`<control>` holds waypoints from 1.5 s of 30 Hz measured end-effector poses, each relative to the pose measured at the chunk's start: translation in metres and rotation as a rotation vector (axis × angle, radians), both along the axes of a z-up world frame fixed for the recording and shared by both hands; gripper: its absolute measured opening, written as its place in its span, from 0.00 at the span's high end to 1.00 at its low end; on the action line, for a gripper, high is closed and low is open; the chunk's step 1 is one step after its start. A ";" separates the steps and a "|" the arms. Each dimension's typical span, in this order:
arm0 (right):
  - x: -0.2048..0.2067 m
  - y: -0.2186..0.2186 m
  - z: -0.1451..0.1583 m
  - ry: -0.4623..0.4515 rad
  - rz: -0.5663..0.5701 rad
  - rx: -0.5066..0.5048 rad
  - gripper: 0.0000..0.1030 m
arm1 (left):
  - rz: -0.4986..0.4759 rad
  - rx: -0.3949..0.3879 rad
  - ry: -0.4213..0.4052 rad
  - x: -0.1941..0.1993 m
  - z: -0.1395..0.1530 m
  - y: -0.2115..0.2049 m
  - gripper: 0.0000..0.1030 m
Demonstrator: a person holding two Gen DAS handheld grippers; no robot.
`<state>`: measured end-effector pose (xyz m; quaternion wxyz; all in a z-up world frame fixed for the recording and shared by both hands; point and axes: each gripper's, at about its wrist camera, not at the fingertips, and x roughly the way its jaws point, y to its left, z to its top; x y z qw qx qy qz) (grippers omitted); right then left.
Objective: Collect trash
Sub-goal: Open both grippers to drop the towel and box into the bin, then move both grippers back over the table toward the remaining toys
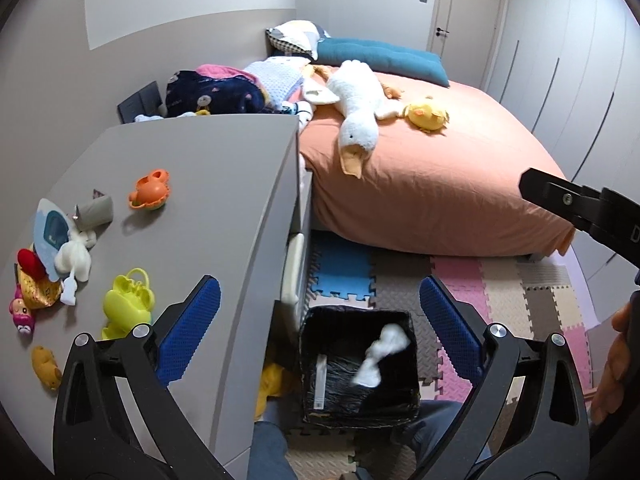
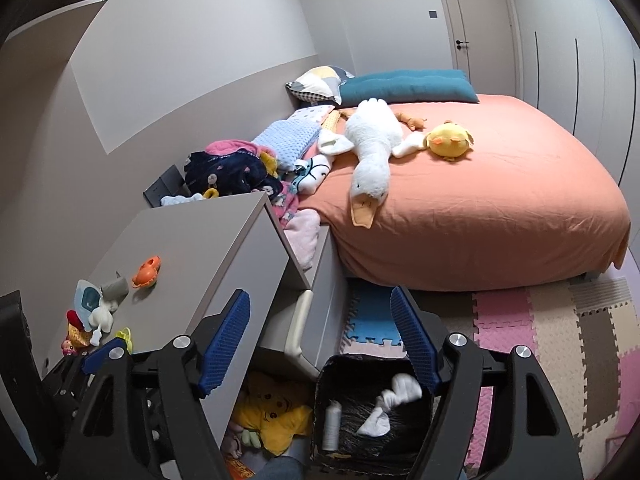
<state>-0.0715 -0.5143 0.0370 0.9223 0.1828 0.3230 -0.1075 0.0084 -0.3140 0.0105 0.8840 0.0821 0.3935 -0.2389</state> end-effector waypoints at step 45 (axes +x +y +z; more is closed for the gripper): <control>0.065 0.197 -0.029 0.051 0.389 -0.006 0.24 | 0.441 0.025 0.010 0.018 -0.015 0.229 0.06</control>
